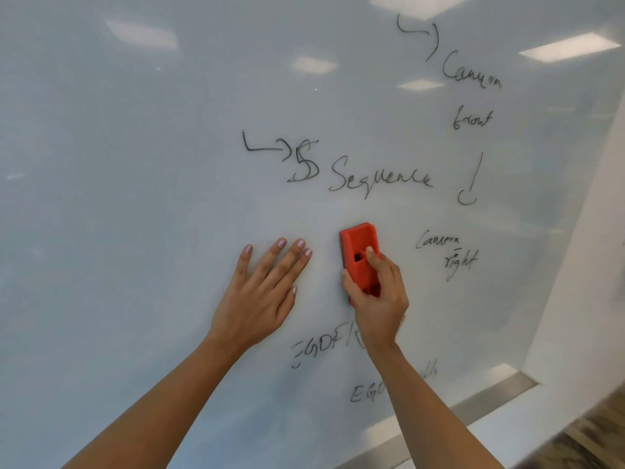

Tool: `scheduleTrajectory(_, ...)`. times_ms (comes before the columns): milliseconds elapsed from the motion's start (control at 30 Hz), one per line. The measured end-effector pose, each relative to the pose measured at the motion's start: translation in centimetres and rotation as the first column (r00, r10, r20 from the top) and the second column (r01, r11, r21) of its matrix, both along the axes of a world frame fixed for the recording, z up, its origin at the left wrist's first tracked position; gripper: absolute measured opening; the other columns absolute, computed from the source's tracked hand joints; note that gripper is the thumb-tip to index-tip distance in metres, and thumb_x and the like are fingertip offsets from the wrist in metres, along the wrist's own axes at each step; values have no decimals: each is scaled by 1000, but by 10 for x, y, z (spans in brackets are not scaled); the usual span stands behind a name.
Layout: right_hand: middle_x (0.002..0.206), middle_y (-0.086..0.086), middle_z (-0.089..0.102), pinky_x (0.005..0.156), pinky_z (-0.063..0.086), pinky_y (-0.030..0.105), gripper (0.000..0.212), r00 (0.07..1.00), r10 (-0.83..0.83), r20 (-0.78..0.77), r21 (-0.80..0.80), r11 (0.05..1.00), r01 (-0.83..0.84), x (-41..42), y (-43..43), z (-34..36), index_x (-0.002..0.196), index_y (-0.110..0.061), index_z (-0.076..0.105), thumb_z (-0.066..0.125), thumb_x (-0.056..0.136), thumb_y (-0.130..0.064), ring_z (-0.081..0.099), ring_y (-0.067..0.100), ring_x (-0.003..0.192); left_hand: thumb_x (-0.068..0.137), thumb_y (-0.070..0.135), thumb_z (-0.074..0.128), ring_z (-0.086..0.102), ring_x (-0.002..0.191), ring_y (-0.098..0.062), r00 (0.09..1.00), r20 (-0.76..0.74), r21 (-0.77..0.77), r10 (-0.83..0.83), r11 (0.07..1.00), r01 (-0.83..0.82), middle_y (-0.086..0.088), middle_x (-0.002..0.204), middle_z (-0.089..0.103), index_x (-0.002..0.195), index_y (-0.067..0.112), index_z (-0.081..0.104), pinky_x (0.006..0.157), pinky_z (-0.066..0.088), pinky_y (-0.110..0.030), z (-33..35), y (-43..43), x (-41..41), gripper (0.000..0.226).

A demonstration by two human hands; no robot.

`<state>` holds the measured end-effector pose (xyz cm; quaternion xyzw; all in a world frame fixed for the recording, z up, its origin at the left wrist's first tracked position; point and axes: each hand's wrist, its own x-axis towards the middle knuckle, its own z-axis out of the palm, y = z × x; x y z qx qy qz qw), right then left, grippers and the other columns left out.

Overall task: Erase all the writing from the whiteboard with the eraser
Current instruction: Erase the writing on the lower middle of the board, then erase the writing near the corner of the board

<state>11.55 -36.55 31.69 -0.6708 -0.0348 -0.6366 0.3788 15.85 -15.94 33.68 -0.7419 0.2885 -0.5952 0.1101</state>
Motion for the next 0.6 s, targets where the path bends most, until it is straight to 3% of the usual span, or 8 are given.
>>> scheduleTrajectory(133, 120, 4, 62, 80, 56, 40, 52, 999, 20, -42, -170, 985, -26, -1, 8, -31, 124, -18, 65, 83, 75, -22, 61, 18, 104, 101, 36, 33, 15, 151, -22, 1000, 21, 16, 11, 1000, -11, -1, 164, 18, 157, 18, 20, 121, 7, -54, -1, 0, 0, 60)
scheduleTrajectory(300, 117, -1, 64, 81, 57, 44, 49, 1000, -20, 16, 204, 979, 16, -1, -16, -31, 122, -19, 64, 81, 76, -24, 60, 10, 109, 101, 36, 33, 18, 151, -23, 1000, 25, 12, 4, 1000, -4, -1, 164, 20, 157, 18, 22, 121, 9, -54, 0, 0, 0, 60)
scheduleTrajectory(400, 117, -3, 64, 81, 57, 41, 49, 999, -37, 18, 288, 957, 30, -1, -12, -16, 121, -15, 65, 83, 76, -18, 61, 8, 109, 102, 36, 32, 19, 150, -23, 999, 38, 6, 7, 1000, -7, -1, 164, 20, 157, 18, 22, 121, 9, -54, 0, -1, -1, 59)
scheduleTrajectory(533, 118, 2, 63, 86, 54, 28, 50, 994, 95, -45, 87, 992, -91, -6, 1, -34, 121, -12, 66, 84, 74, -12, 60, 13, 111, 102, 36, 32, 18, 151, -23, 999, 45, -6, 7, 1000, -7, -1, 164, 21, 157, 18, 22, 121, 6, -54, 0, -1, 1, 59)
scheduleTrajectory(600, 120, 3, 63, 88, 55, 33, 52, 993, 94, -77, 61, 994, -89, -7, -6, -48, 122, -15, 66, 84, 73, -13, 59, 16, 113, 102, 36, 32, 18, 151, -23, 999, 46, -5, 4, 1000, -4, -1, 164, 21, 157, 18, 22, 121, 6, -54, -1, -1, 0, 59)
